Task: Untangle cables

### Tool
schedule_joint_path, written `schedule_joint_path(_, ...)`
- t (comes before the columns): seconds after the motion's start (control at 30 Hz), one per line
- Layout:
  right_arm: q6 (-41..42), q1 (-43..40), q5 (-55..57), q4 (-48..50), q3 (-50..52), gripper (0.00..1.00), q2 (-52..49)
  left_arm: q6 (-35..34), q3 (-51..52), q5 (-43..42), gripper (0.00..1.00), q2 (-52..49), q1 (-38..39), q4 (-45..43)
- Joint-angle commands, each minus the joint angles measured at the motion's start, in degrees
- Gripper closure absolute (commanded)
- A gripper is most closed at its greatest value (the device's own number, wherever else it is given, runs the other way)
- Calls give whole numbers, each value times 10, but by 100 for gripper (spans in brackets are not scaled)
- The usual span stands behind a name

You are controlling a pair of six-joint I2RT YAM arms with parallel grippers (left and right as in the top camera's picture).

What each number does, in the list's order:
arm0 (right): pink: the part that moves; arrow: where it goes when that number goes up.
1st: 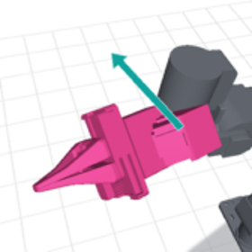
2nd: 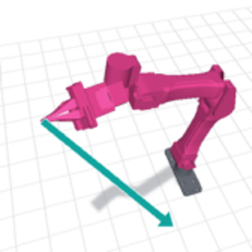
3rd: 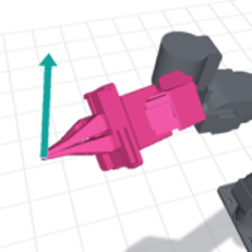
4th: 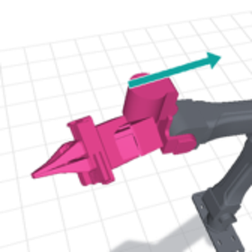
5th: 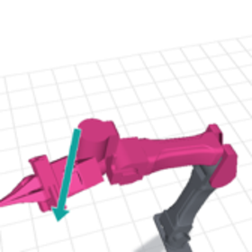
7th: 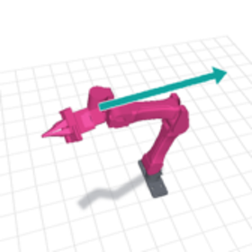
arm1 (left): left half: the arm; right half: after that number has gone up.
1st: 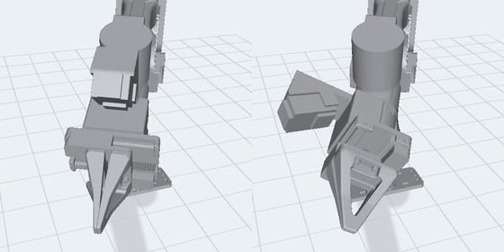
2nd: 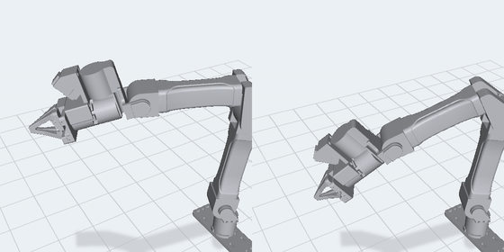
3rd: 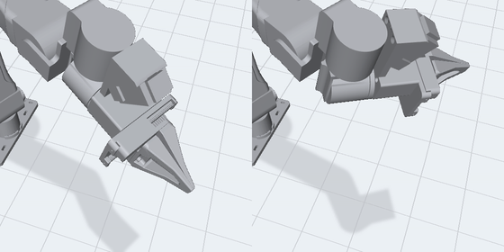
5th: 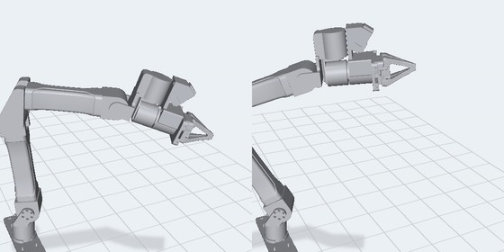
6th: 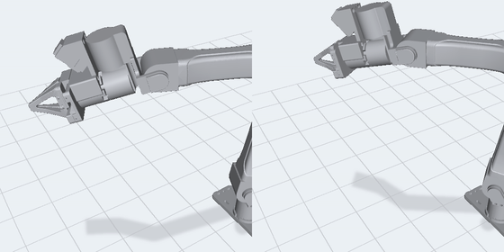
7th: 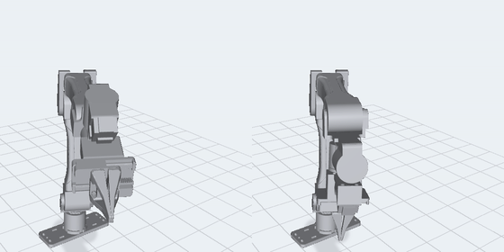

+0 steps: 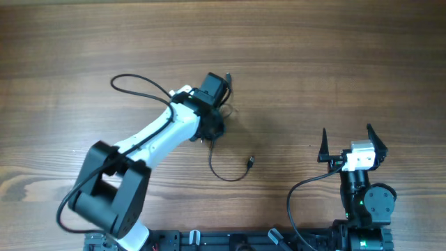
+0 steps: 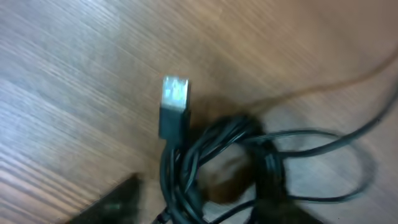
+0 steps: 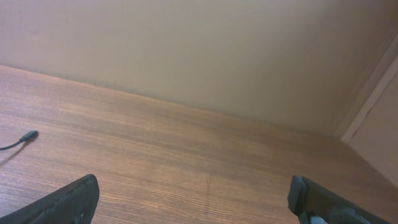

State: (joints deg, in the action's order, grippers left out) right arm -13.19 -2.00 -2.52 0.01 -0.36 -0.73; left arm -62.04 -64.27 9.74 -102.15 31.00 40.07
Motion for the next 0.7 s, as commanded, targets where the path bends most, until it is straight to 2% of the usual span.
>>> schedule_joint_path(0.0,-3,-3,3,1,1,0,5,-16,7,-12,62,-37,0,4)
schedule_joint_path(0.03,-3,-3,3,1,1,0,5,-16,7,-11,66,-37,0,4)
schedule_joint_path(0.1,-3,-3,3,1,1,0,5,-14,7,-6,92,-37,0,4)
schedule_joint_path(0.13,-3,-3,3,1,1,0,5,-7,7,10,96,-37,0,4)
schedule_joint_path(0.23,-3,-3,3,1,1,0,5,94,1,60,96,-16,-11,4)
schedule_joint_path(0.3,-3,-3,3,1,1,0,5,197,-11,60,96,34,-31,3)
schedule_joint_path(0.47,-6,-3,3,2,1,0,5,394,-17,29,96,177,-62,-20)
schedule_joint_path(0.63,-5,-3,3,2,1,0,5,515,-17,-47,96,265,-78,-15)
schedule_joint_path(0.67,0,-3,-27,2,1,0,5,529,-17,-48,96,281,-84,-16)
